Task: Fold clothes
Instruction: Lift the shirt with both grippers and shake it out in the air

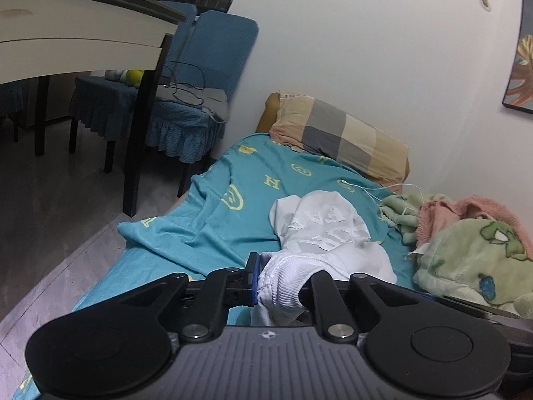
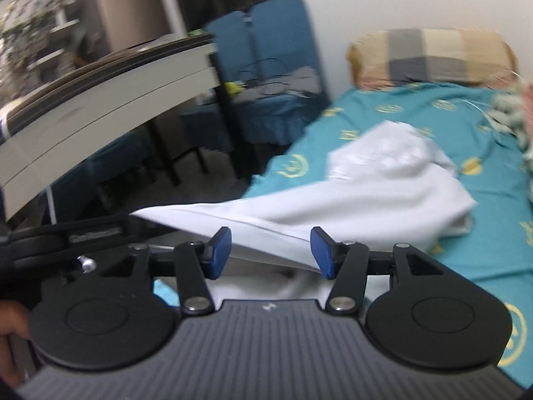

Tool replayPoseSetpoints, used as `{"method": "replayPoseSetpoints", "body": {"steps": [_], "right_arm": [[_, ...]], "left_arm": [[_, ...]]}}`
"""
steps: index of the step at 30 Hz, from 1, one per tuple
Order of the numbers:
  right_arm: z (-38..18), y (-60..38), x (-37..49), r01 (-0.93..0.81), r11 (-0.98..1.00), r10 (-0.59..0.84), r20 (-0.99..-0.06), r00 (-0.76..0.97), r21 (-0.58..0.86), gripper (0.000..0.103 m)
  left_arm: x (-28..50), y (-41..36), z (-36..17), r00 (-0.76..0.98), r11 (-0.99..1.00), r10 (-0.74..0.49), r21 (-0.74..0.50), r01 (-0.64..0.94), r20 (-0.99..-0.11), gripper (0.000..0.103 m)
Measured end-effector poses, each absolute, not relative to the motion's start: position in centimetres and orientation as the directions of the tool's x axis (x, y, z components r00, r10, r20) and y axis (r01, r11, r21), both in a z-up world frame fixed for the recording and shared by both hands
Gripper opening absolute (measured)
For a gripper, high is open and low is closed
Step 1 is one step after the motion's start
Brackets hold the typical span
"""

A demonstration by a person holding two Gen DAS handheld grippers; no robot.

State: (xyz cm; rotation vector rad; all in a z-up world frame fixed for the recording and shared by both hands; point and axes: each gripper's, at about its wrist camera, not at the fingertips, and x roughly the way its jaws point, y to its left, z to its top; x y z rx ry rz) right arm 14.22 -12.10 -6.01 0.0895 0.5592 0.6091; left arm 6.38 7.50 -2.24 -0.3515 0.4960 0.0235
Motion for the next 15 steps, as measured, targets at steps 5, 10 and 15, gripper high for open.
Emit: {"method": "replayPoseSetpoints", "body": {"steps": [5,10,15], "right_arm": [[-7.4,-9.2,14.3,-0.577,0.811,0.539,-0.504,0.675,0.095,0.061],[-8.1,-11.0,16.1,-0.374,0.925,0.352,-0.501,0.790,0.061,0.061],[-8.7,-17.1,17.9,-0.093,0.966,0.206,-0.501,0.841,0.240,0.061]], "left_arm": [[5.8,6.8,-2.1,0.892,0.952,-0.073,-0.297,-0.070,-0.446,0.012],[5.5,6.6,-1.9,0.900,0.955,-0.071,-0.289,-0.063,-0.430,0.011],[5.2,6.7,-1.4,0.913,0.958,-0.055,-0.279,-0.066,-0.403,0.011]]}}
